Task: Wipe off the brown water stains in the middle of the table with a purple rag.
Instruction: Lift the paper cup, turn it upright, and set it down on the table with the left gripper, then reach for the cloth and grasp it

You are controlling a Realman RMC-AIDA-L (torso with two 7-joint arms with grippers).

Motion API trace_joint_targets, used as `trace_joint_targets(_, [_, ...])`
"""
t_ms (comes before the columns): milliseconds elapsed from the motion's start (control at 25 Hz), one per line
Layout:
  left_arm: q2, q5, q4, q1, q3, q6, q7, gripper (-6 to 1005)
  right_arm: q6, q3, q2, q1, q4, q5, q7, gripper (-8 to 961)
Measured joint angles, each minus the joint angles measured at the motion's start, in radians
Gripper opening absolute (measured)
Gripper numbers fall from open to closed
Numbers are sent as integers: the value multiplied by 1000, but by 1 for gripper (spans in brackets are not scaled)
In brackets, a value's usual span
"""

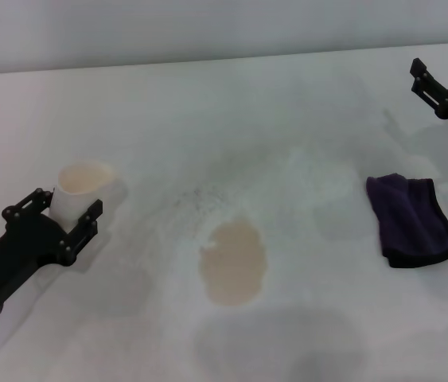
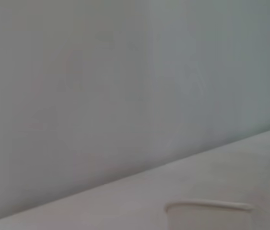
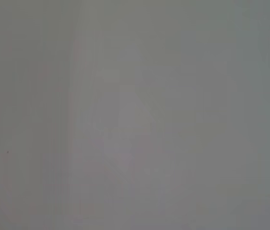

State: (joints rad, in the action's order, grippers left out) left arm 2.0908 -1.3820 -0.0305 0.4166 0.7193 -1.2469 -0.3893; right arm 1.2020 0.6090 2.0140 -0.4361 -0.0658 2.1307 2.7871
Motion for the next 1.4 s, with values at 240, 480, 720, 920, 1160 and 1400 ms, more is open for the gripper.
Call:
trace_joint_targets(240, [0, -5, 6, -15, 0, 20, 0, 555, 2, -2, 0, 1, 0, 0, 1, 872])
trace_joint_targets(480, [0, -4, 6, -46, 16, 46, 2, 557, 7, -5, 0, 1, -2, 0, -3, 872])
trace_joint_targets(720, [1, 2, 7, -54, 37, 38, 27, 558, 0, -11, 0, 0, -2, 0, -1, 872])
trace_joint_targets(920, [3, 21, 11, -63, 38, 38, 58, 560, -7, -9, 0, -1, -2, 0, -1, 872])
trace_joint_targets(1160, [3, 25, 20, -58, 39, 37, 64, 732, -12, -3, 0, 2, -2, 0, 4, 872])
trace_joint_targets(1400, [3, 30, 20, -74, 35, -8, 113, 892, -8, -2, 0, 13, -2, 0, 4, 871])
